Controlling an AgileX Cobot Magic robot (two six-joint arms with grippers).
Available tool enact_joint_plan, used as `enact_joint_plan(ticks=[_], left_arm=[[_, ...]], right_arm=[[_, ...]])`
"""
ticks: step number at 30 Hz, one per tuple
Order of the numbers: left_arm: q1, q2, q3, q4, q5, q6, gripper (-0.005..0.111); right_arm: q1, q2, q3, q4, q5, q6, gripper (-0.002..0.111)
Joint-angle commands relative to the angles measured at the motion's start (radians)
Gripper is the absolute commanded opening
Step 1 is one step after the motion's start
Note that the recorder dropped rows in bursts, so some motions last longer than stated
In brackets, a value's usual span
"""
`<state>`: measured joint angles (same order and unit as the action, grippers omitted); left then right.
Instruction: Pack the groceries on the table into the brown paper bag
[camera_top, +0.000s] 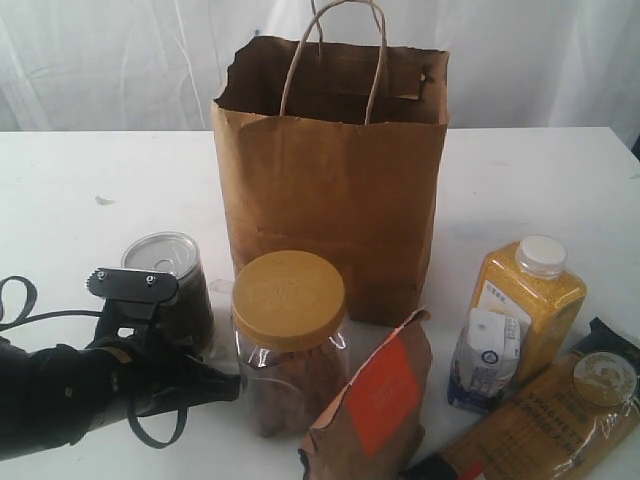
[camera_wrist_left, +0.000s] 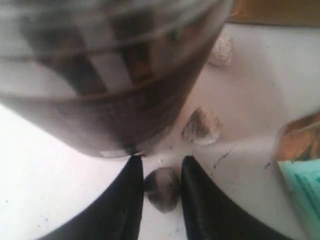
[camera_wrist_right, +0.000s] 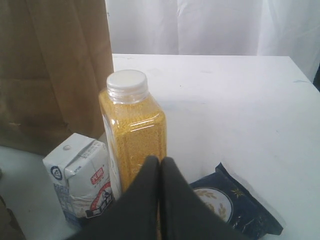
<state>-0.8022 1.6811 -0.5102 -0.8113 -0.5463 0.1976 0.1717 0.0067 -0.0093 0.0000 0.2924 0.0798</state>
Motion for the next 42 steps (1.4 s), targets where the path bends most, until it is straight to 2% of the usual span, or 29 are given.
enact_joint_plan(ticks=[1, 2, 4, 7, 13, 24, 28, 32, 34, 38, 42], left_arm=[[0.004, 0.042, 0.007, -0.016, 0.091, 0.012, 0.011], [0.004, 0.04, 0.007, -0.016, 0.102, 0.012, 0.005], [0.004, 0.04, 0.007, -0.016, 0.128, 0.016, 0.0], [0.004, 0.008, 0.007, -0.016, 0.197, 0.051, 0.0], [0.004, -0.242, 0.007, -0.016, 0.374, 0.165, 0.0], [0.004, -0.626, 0.007, -0.009, 0.429, 0.194, 0.0], [0.0, -0.714, -0.051, -0.009, 0.508, 0.192, 0.0], [0.0, -0.702, -0.176, -0.009, 0.683, 0.212, 0.0], [0.0, -0.674, -0.243, -0.009, 0.728, 0.227, 0.0], [-0.022, -0.61, -0.345, -0.009, 0.737, 0.225, 0.0], [-0.094, -0.519, -0.425, -0.009, 0.733, 0.229, 0.0]], right_arm=[[-0.004, -0.007, -0.002, -0.007, -0.01, 0.004, 0.0], [-0.004, -0.007, -0.002, -0.007, -0.01, 0.004, 0.0], [-0.004, -0.007, -0.002, -0.007, -0.01, 0.004, 0.0], [-0.004, -0.007, -0.002, -0.007, -0.01, 0.004, 0.0], [-0.004, -0.007, -0.002, -0.007, -0.01, 0.004, 0.0], [-0.004, -0.007, -0.002, -0.007, -0.01, 0.004, 0.0], [-0.004, -0.007, -0.002, -0.007, -0.01, 0.004, 0.0], [-0.004, -0.007, -0.002, -0.007, -0.01, 0.004, 0.0], [-0.004, -0.007, -0.002, -0.007, -0.01, 0.004, 0.0], [-0.004, -0.007, -0.002, -0.007, -0.01, 0.004, 0.0], [-0.004, -0.007, -0.002, -0.007, -0.01, 0.004, 0.0]])
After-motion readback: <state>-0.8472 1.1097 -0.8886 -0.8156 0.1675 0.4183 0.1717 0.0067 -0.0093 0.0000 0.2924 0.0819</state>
